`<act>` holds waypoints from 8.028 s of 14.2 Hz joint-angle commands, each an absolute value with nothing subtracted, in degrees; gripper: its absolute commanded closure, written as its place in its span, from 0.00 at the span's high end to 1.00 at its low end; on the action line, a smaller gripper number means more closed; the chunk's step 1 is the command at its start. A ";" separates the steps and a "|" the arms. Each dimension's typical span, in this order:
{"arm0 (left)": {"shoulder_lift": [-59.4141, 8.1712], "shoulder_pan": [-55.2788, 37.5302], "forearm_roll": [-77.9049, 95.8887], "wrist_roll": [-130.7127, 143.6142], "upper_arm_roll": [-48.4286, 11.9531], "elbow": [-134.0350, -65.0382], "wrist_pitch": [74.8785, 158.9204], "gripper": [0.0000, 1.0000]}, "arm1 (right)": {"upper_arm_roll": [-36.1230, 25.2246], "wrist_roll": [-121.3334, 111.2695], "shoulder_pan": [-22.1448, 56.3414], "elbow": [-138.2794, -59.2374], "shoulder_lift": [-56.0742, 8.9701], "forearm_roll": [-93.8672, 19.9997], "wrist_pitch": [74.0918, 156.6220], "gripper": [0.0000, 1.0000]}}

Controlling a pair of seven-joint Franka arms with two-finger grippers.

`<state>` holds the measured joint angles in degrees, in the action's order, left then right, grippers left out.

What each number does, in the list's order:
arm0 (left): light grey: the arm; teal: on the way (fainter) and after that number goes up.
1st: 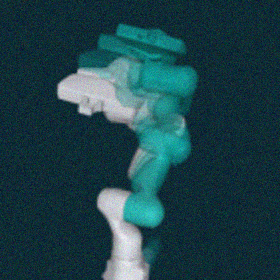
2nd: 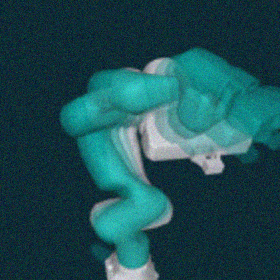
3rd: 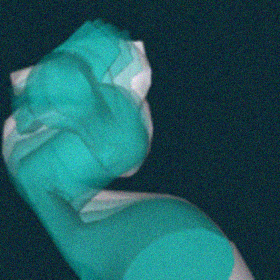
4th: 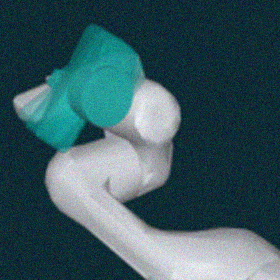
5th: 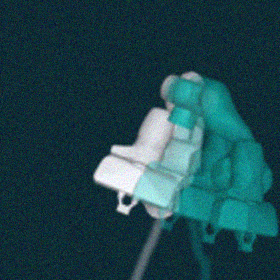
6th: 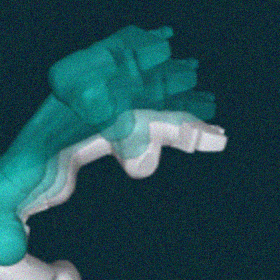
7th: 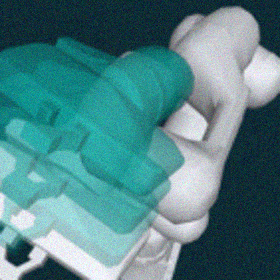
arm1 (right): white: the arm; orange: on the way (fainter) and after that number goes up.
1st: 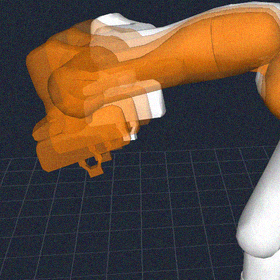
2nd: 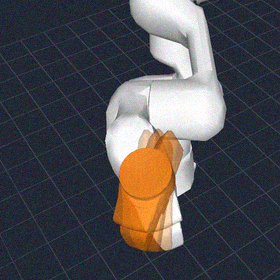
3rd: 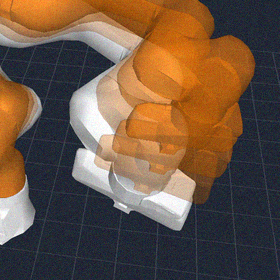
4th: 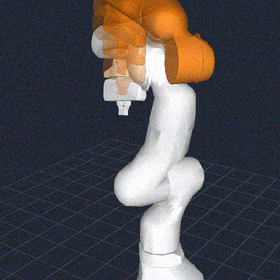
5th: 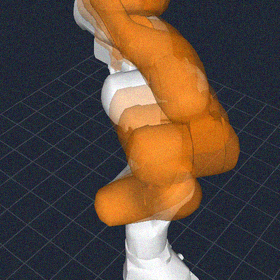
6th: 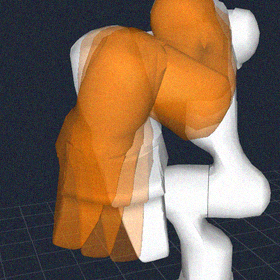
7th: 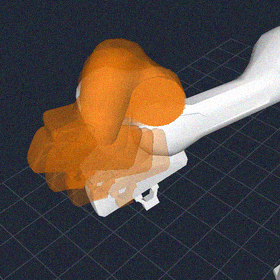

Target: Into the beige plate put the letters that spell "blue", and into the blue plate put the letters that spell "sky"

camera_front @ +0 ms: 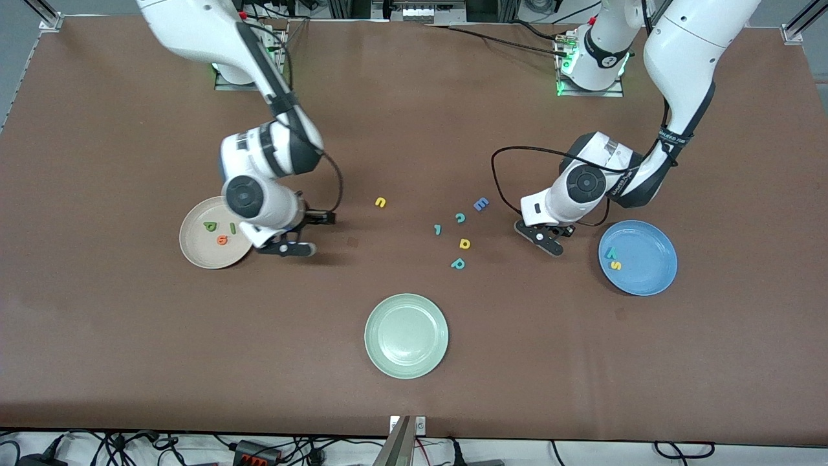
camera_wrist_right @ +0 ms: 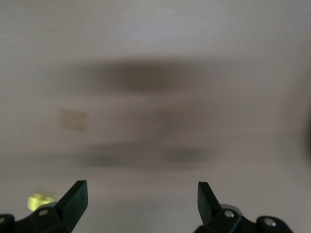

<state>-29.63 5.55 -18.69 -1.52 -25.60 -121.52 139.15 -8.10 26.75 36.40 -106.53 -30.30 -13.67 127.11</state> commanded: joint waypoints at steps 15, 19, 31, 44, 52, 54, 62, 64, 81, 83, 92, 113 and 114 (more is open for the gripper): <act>-28.92 5.27 -19.69 -0.97 -26.54 -112.24 122.52 0.38 | -8.53 46.49 50.36 -107.58 -36.39 -20.74 140.10 0.59; -29.35 5.28 -14.77 -0.53 -26.46 -112.24 123.13 0.77 | -8.53 46.41 50.36 -107.49 -36.30 -20.74 140.01 0.28; -32.17 2.46 -15.03 7.12 -26.37 -116.37 133.07 0.76 | -14.92 36.77 47.03 -105.21 -33.93 -19.78 137.74 0.23; -33.40 2.64 -15.47 6.50 -26.19 -116.89 136.14 0.55 | -32.43 -9.13 35.78 -107.58 -33.39 -19.86 113.81 0.23; -33.40 2.90 -15.47 6.33 -26.19 -116.89 136.14 0.38 | -32.08 -9.14 36.21 -107.49 -34.89 -21.09 114.17 0.23; -32.70 3.08 -15.47 6.15 -26.19 -116.72 135.36 0.38 | -32.08 -9.49 36.30 -107.49 -35.50 -22.59 114.17 0.23; -30.15 4.39 -15.47 0.53 -26.02 -106.72 117.19 0.38 | -32.52 -8.53 36.21 -106.61 -33.93 -23.20 113.29 1.00; -30.23 5.53 -15.47 -2.00 -25.84 -103.72 113.48 0.39 | -32.69 -7.83 36.12 -106.09 -32.53 -23.12 112.42 1.00; -32.08 3.34 -14.41 25.09 -28.02 -107.75 116.02 1.00 | -39.90 -6.07 36.56 -86.76 -31.90 -22.76 100.37 1.00; -32.17 3.69 -14.41 36.24 -28.39 -108.63 116.01 1.00 | -39.99 -6.15 36.39 -85.35 -31.90 -22.59 100.37 1.00; -32.26 8.18 -11.07 70.34 -31.63 -114.17 125.51 0.87 | -39.38 -1.59 36.12 -84.55 -28.57 -19.44 100.55 1.00; -31.03 7.73 -19.16 91.49 -31.29 -121.28 142.89 0.62 | -2.02 -1.83 -1.14 -78.75 -10.55 1.41 90.45 1.00; -31.03 7.82 -19.16 91.58 -31.29 -121.46 143.17 0.62 | -2.02 -2.11 -1.23 -79.45 -9.68 1.41 88.53 1.00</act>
<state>-32.86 7.52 -17.95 89.64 -31.30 -118.60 140.75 -3.59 -0.52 0.00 -78.84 -11.19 0.96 91.50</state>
